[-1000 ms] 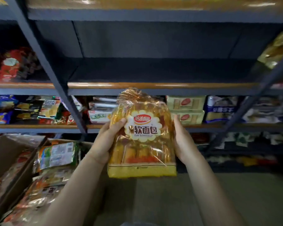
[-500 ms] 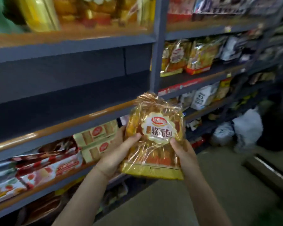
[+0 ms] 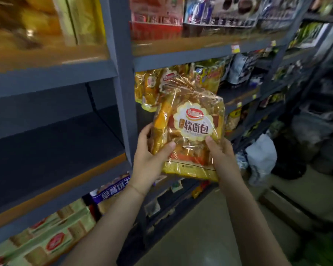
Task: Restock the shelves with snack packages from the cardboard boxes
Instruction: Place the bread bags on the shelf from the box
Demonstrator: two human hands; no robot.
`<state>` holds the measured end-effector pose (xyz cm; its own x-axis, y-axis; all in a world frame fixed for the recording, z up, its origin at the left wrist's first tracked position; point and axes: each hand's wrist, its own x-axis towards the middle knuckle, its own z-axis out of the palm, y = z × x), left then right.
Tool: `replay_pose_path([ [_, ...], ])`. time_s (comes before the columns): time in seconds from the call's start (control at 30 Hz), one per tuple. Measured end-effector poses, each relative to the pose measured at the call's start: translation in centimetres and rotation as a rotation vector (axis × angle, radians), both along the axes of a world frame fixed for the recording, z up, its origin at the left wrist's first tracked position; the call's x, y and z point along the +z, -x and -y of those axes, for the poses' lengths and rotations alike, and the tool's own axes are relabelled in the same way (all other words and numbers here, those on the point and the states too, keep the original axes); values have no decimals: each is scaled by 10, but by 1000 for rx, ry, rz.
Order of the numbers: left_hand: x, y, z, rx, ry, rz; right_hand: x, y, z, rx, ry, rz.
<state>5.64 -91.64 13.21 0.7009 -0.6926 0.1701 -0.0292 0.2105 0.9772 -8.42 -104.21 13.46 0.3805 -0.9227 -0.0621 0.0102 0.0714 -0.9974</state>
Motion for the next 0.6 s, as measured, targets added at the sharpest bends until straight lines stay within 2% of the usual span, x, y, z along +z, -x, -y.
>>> replay_pose_path([
  [0.1,2,-13,34,107,21,-11,2,-21,42,16,17,15],
  [0.23,5,-34,80,242,19,91,15,-53,102,170,213,-1],
  [0.33,6,-47,114,328,-19,155,22,-78,153,232,374,-105],
  [0.47,13,-68,156,543,-174,273,34,-116,209,255,608,-183],
  [0.6,5,-92,192,734,-367,280,30,-153,252,352,791,-263],
])
